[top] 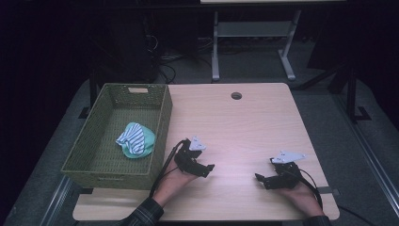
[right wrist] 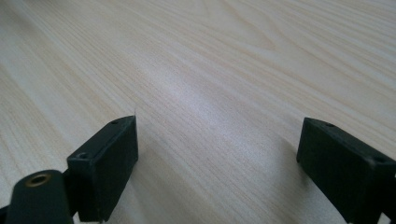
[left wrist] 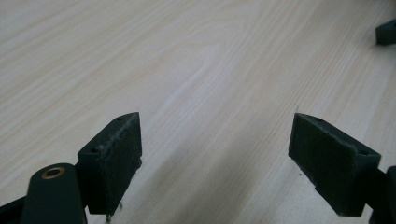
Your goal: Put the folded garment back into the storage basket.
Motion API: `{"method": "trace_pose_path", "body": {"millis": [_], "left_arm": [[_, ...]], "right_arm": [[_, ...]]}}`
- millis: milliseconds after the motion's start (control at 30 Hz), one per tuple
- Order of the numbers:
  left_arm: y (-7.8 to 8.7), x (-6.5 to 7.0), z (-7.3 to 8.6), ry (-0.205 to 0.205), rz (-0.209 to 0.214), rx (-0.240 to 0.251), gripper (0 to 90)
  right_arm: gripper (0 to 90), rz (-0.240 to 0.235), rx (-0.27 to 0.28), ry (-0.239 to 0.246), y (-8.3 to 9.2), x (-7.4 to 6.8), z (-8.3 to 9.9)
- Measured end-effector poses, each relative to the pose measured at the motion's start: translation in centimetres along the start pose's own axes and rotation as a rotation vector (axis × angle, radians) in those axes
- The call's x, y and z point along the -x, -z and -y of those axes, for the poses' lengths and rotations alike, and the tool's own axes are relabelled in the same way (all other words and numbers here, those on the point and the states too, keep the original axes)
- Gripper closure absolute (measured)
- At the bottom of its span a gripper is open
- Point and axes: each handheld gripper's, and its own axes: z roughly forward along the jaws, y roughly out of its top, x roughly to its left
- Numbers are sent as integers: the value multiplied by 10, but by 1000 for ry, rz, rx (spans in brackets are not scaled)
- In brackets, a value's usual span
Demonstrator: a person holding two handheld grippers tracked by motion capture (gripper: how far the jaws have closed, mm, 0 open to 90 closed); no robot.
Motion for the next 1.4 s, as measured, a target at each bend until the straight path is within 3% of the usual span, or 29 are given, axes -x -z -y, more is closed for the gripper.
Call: {"method": "trace_pose_path", "body": {"millis": [300,400,700,1400], "left_arm": [[-15,4,8,-48,-17,-35,131],[-17,2,10,-27,-3,-16,126],[-19,0,17,-45,20,62,124],[-21,-1,16,-60,35,66,125]], "right_arm": [[120,-5,-1,3,0,0,0],[120,-6,-1,4,0,0,0],[120,-8,0,7,0,0,0],[119,-7,0,14,0,0,0]]}}
